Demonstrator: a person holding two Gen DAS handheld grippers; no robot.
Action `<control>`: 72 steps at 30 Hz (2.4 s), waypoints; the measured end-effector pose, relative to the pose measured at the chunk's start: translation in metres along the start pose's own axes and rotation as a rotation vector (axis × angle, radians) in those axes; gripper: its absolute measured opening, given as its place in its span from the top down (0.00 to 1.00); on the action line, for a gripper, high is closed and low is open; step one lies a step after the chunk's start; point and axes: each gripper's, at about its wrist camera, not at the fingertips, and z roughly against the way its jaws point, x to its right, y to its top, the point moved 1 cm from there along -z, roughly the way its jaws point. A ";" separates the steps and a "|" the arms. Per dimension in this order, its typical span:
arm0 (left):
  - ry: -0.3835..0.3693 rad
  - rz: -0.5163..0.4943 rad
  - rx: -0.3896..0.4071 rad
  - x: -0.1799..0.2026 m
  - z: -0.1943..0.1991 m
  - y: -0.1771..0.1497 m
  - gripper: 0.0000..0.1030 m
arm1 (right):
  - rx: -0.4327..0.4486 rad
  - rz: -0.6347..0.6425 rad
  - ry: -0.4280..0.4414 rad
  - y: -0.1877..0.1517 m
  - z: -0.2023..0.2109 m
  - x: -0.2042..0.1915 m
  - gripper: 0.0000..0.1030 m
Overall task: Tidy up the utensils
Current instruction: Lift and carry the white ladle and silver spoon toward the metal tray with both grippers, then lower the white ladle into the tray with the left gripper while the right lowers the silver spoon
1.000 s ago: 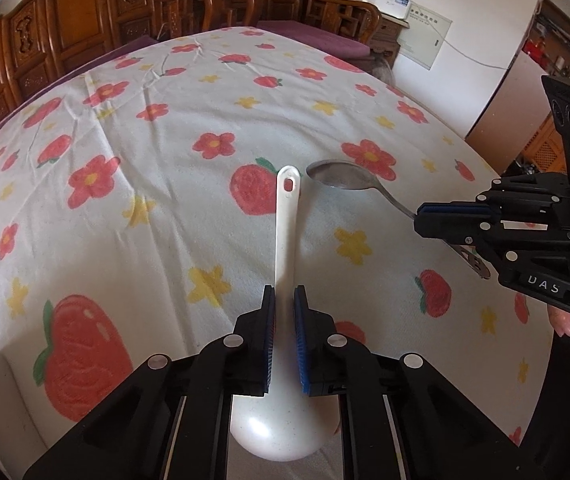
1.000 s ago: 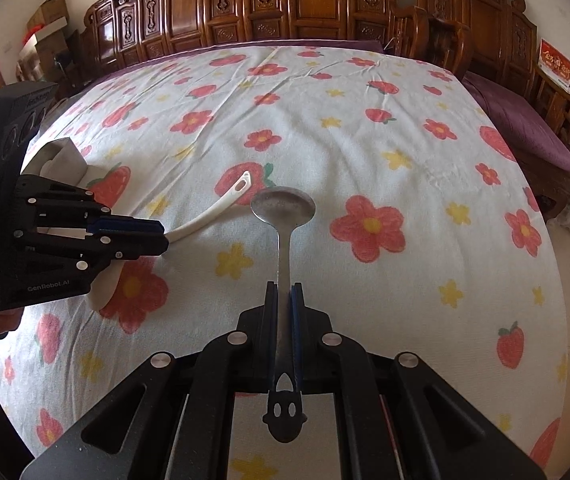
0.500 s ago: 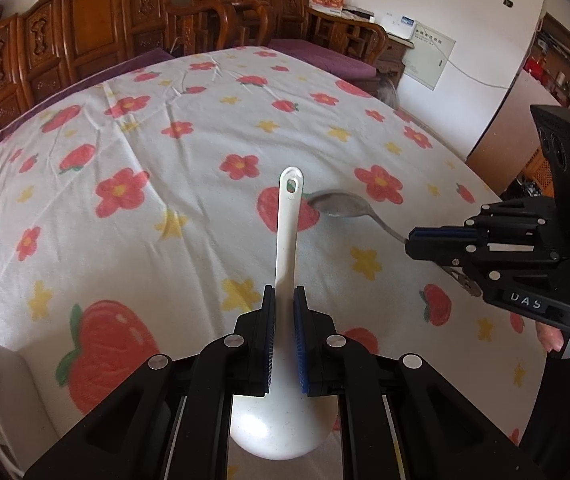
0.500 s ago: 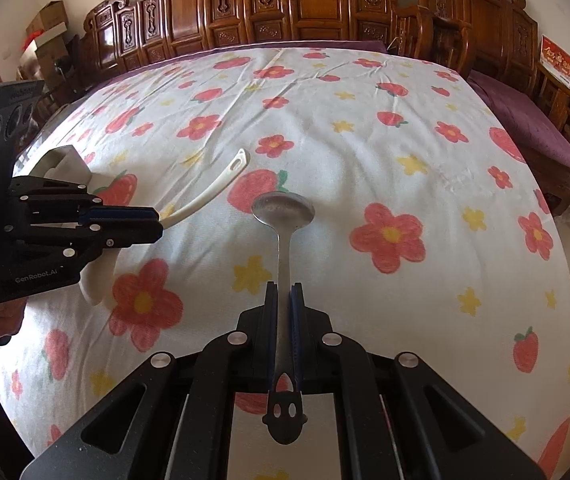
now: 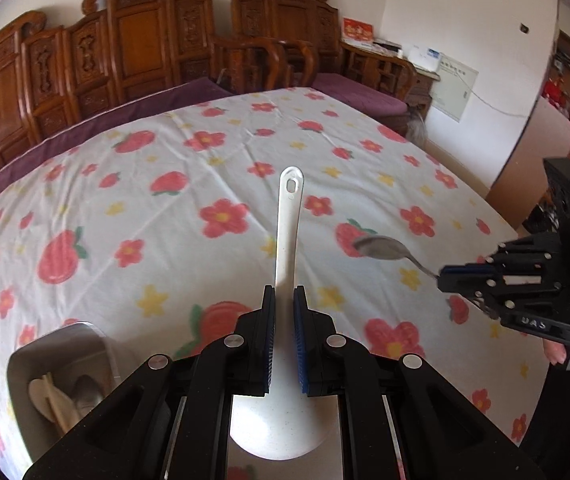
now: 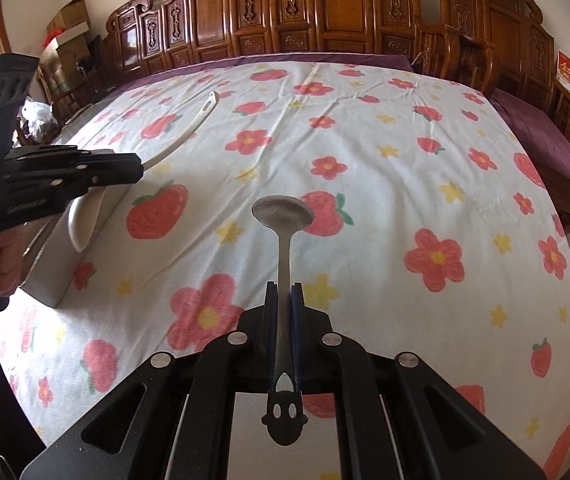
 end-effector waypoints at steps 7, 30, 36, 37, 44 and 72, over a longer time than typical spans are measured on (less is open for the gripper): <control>0.041 0.039 0.057 -0.022 0.044 0.002 0.92 | 0.035 0.035 0.034 0.011 0.016 -0.031 0.92; 0.237 0.198 0.006 -0.096 0.116 -0.077 0.92 | 0.100 0.147 0.203 0.048 0.030 -0.165 0.92; 0.256 0.254 -0.040 -0.106 0.106 -0.093 0.92 | 0.093 0.158 0.227 0.060 0.023 -0.192 0.92; 0.262 0.263 -0.049 -0.107 0.104 -0.095 0.92 | 0.091 0.161 0.229 0.062 0.022 -0.197 0.92; 0.265 0.284 -0.013 -0.106 0.115 -0.097 0.90 | 0.066 0.173 0.242 0.065 0.007 -0.219 0.92; 0.302 0.306 0.024 -0.120 0.150 -0.109 0.80 | -0.036 0.087 0.203 0.056 -0.051 -0.257 0.92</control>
